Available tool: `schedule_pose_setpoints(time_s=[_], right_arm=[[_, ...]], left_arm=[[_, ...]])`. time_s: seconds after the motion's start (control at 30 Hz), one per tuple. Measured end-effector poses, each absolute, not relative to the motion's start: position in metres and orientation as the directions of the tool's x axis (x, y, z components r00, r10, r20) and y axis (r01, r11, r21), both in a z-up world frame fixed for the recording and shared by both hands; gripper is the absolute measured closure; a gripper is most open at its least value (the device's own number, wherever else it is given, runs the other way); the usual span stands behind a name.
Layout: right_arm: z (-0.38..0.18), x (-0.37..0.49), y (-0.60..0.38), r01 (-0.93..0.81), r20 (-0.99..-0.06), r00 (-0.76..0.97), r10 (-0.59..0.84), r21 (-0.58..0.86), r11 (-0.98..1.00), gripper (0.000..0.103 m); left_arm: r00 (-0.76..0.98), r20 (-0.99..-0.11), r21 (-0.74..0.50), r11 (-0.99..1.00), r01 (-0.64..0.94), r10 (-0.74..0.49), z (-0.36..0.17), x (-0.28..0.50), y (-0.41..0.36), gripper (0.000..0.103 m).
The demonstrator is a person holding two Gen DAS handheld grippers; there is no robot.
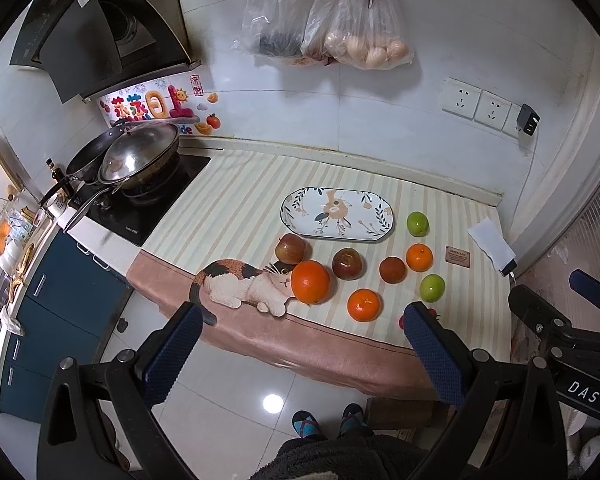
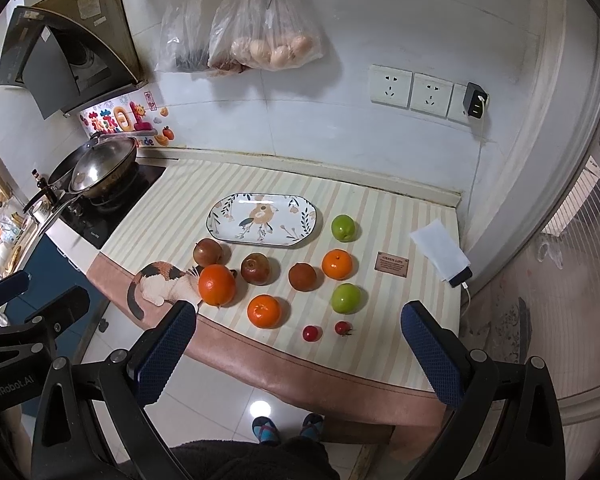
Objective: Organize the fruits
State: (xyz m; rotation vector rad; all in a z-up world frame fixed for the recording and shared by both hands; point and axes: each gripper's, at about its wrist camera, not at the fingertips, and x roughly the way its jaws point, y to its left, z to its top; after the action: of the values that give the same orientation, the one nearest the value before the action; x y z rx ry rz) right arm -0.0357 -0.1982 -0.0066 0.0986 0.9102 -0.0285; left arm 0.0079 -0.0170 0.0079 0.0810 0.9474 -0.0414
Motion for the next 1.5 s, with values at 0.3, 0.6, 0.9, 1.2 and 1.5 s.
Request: schedule_pose_setpoints(time_s=[0.3, 0.6, 0.9, 1.2, 1.5], right_arm=[[-0.008, -0.036, -0.196, 0.066, -0.789, 0.614, 0.015, 0.071, 0.995, 0.000], [-0.007, -0.035, -0.196, 0.068, -0.788, 0.616, 0.016, 0.073, 0.995, 0.000], [-0.006, -0.030, -0.185, 0.067, -0.786, 0.618, 0.015, 0.072, 0.995, 0.000], [-0.005, -0.030, -0.185, 0.067, -0.785, 0.619, 0.016, 0.073, 0.995, 0.000], [-0.005, -0.029, -0.183, 0.066, -0.784, 0.620, 0.017, 0.074, 0.995, 0.000]], left_arm=[[0.580, -0.815, 0.047, 0.996, 0.071, -0.003, 0.007, 0.010, -0.010, 0.000], [0.580, -0.814, 0.043, 0.997, 0.070, -0.006, 0.005, 0.010, -0.003, 0.000], [0.580, -0.814, 0.043, 0.997, 0.068, -0.005, 0.004, 0.011, -0.001, 0.000], [0.582, -0.814, 0.043, 0.997, 0.069, -0.005, 0.005, 0.012, 0.000, 0.000], [0.581, -0.814, 0.042, 0.997, 0.069, -0.006, 0.004, 0.012, 0.002, 0.000]])
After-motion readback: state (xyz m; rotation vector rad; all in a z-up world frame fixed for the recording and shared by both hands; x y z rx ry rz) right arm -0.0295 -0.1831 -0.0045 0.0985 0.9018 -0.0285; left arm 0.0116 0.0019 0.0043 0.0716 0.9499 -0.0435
